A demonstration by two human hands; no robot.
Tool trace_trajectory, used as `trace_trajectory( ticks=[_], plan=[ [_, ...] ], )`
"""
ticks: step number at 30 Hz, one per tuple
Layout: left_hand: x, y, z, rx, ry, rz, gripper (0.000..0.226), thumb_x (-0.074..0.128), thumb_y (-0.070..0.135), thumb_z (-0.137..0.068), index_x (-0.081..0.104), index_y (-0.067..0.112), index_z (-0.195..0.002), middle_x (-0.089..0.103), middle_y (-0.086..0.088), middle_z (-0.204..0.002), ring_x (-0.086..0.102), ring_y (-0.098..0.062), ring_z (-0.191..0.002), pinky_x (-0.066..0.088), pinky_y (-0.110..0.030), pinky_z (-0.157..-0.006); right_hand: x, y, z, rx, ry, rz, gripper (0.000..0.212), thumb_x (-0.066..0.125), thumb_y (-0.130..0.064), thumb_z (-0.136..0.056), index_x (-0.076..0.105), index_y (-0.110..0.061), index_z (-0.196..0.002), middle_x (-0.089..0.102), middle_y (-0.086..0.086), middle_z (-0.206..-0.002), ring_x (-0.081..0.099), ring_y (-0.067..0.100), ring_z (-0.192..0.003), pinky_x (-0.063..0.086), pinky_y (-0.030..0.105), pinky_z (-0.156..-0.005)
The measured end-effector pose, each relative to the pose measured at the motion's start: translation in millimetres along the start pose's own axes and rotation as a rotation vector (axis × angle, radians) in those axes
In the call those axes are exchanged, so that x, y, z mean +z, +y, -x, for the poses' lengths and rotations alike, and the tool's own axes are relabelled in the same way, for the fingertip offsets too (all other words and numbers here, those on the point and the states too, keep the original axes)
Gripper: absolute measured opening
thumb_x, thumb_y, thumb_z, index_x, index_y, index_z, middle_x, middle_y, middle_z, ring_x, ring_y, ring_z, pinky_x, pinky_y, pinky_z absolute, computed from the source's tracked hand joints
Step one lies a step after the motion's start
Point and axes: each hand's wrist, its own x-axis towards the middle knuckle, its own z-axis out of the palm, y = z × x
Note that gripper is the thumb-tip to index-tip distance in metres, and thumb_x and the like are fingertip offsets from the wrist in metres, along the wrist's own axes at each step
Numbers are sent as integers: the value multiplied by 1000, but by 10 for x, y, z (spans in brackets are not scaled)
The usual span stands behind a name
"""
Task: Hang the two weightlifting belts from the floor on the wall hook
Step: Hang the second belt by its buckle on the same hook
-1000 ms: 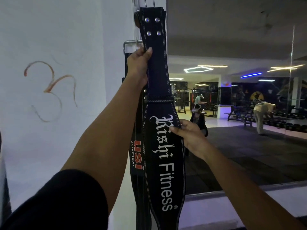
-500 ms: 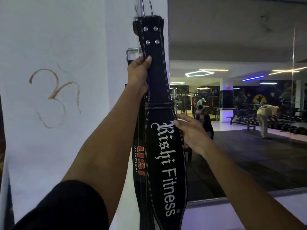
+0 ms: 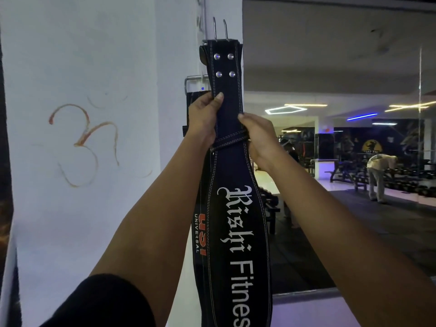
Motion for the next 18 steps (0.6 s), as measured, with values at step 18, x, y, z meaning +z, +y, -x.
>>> trace_trajectory(
  ticks=[18],
  plan=[
    [-198,-73,133,-110,-98,-118,32,43,-14,-84,64,8,-94,67,-6,-81,65,-17,-71,58,-29,-66,256,-391,-710,148,163,-48,8,61,-4,-85,58,-5,-78,59,10,-75,55,22,-59,54,36,-63]
  ],
)
